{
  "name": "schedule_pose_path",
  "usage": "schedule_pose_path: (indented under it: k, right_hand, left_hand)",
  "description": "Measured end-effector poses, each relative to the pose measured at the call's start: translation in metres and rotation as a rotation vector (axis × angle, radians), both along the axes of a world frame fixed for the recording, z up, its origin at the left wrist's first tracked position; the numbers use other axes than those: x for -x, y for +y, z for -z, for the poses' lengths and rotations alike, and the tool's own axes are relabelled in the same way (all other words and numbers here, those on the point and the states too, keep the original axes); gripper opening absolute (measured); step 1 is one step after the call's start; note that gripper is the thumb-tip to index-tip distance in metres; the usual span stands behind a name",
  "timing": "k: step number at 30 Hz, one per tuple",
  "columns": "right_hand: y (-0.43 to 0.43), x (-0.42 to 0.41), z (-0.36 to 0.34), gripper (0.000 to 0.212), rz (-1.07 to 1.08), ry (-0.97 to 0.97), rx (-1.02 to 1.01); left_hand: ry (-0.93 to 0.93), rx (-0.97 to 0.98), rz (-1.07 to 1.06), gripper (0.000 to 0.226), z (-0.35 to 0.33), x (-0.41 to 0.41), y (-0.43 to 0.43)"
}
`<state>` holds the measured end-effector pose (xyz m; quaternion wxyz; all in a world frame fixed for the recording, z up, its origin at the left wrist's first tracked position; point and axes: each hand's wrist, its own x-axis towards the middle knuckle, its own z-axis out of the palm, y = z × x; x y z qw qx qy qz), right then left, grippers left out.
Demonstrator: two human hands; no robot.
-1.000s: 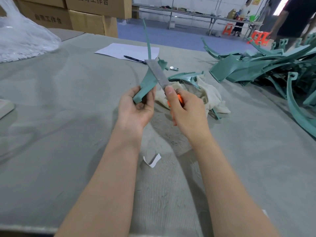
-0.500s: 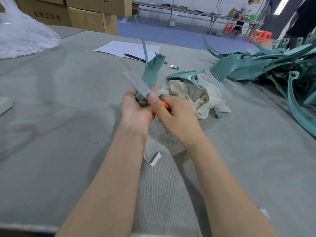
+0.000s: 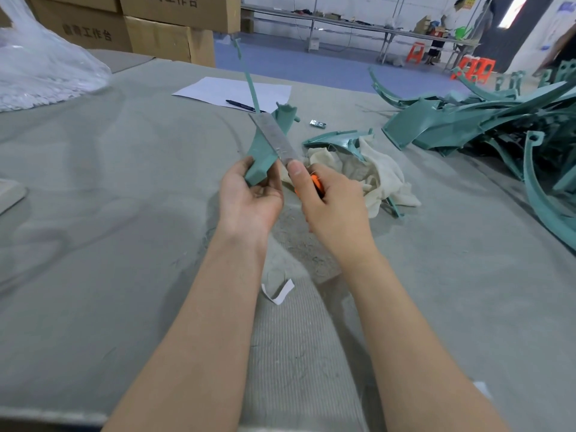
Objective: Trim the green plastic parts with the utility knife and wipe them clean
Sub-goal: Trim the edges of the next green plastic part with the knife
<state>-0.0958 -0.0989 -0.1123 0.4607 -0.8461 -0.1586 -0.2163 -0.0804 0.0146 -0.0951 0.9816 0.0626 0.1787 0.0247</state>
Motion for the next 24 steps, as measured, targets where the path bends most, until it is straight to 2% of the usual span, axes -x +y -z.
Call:
schedule_pose_path:
  k: [4,15,18,21,24]
  right_hand:
    - [0.001,0.001,0.000,0.055,-0.026,-0.003,0.031]
    - [-0.002,0.002,-0.001,0.056,-0.137,0.002,0.044]
    - [0.000,0.004,0.001,0.052,-0.214,0.009,0.132]
    - [0.004,0.005,0.003,0.052,-0.248,0.020,0.215]
    - [0.001,0.005,0.001,0.051,-0.242,0.039,0.126]
  left_hand:
    - [-0.041,0.047,0.036,0.011,0.003,-0.004,0.002]
    - [-0.075,0.064,0.082,0.017,0.002,-0.001,0.002]
    - [-0.143,0.059,0.118,0.026,0.000,0.004,0.001]
    - [-0.148,0.005,0.089,0.025,0.000,0.006,0.002]
    - [-0.154,0.044,0.104,0.024,0.001,0.003,0.003]
